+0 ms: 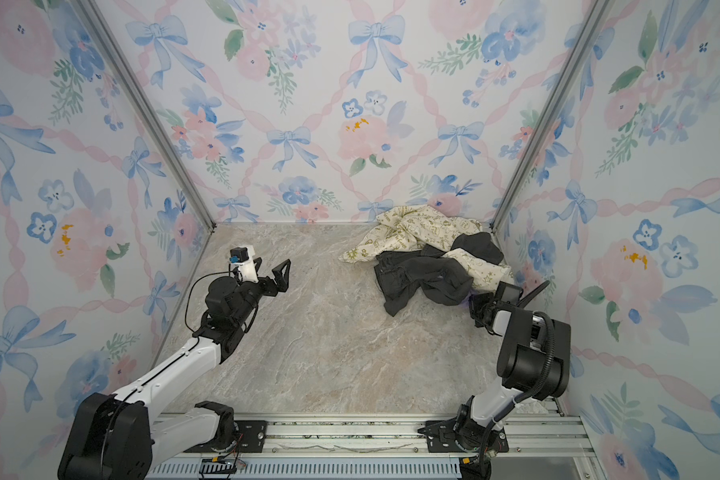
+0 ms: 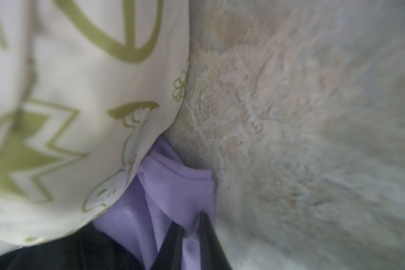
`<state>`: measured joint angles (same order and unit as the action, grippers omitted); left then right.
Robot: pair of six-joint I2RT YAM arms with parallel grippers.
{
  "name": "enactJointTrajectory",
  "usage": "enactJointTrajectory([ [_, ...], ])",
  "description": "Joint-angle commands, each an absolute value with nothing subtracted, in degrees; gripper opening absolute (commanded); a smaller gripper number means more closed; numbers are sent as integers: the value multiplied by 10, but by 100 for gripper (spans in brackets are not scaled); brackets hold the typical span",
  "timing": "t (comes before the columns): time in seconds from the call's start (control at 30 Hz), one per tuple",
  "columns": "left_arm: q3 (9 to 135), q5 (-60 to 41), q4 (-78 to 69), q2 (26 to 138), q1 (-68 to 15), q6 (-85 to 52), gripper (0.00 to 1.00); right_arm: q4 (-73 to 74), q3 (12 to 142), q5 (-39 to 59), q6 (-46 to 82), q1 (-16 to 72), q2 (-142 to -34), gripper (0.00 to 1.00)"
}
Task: Pick out a specific cloth from the pile
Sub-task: 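Grasp the lavender T-shirt with the right gripper and lift it up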
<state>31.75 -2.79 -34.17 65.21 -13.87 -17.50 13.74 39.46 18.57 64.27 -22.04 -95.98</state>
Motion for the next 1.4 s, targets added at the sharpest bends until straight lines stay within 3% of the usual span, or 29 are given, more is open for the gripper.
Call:
enactJointTrajectory([
  [0.0,338,-21,-348,661,-142,-188,98,112,409,180,638,-223,-959,9],
  [0.2,350,-17,-347,665,-143,-189,98,94,410,152,627,-223,-890,0],
  [0.53,361,-10,-347,666,-147,-193,98,38,477,98,609,-196,-786,0],
  [1.37,376,-5,-346,655,-161,-205,98,135,650,74,626,-126,-762,0],
])
